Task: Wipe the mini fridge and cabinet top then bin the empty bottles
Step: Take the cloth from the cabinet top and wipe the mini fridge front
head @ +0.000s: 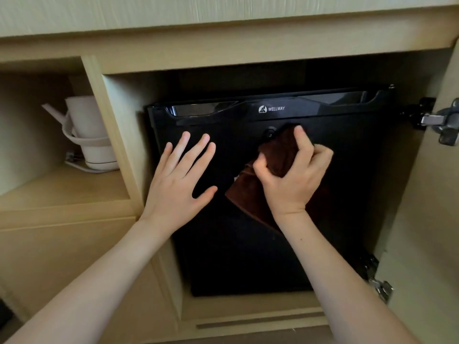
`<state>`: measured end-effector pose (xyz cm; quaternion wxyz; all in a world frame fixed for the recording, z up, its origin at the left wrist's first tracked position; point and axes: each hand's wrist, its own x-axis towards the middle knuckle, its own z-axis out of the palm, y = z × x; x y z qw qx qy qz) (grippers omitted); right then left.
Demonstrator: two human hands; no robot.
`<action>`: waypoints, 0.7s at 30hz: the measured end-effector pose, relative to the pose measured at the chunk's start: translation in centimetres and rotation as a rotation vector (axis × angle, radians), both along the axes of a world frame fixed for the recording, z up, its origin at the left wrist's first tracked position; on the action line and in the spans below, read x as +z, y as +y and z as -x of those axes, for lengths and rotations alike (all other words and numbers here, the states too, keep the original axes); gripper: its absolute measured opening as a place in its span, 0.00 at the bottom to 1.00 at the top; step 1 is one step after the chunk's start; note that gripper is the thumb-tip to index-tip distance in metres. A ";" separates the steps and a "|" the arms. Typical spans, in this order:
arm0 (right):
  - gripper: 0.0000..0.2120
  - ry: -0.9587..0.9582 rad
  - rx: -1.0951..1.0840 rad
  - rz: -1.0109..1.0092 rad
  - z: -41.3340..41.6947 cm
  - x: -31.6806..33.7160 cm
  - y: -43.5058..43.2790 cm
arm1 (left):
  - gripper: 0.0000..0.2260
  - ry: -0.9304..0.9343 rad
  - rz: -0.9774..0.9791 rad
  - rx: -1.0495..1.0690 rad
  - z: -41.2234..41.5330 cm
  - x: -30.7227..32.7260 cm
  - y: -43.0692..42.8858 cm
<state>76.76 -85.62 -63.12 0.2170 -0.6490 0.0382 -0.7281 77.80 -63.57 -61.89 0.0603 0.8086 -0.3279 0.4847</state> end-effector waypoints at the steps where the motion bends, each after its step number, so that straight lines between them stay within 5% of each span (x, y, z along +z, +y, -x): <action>1: 0.31 0.019 -0.009 0.146 -0.2 -1.8 0.4 | 0.35 0.005 -0.002 0.003 0.1 -0.1 0.0; 4: 0.29 0.131 0.042 0.559 0.0 -7.3 0.1 | 0.35 0.009 -0.007 0.002 0.1 -0.2 -0.1; 8: 0.33 0.215 0.130 0.640 0.8 -8.4 -1.5 | 0.35 0.027 0.005 0.004 0.2 0.0 -0.1; 13: 0.32 0.062 0.116 0.083 0.5 -1.9 -1.2 | 0.36 0.038 0.011 0.000 0.4 -0.1 -0.1; 15: 0.32 0.021 0.066 0.002 0.0 -1.0 0.1 | 0.36 0.044 0.020 0.001 0.5 -0.1 -0.2; 21: 0.32 0.175 0.077 0.714 -0.1 -8.9 1.7 | 0.35 0.065 0.010 0.012 0.5 -0.1 -0.2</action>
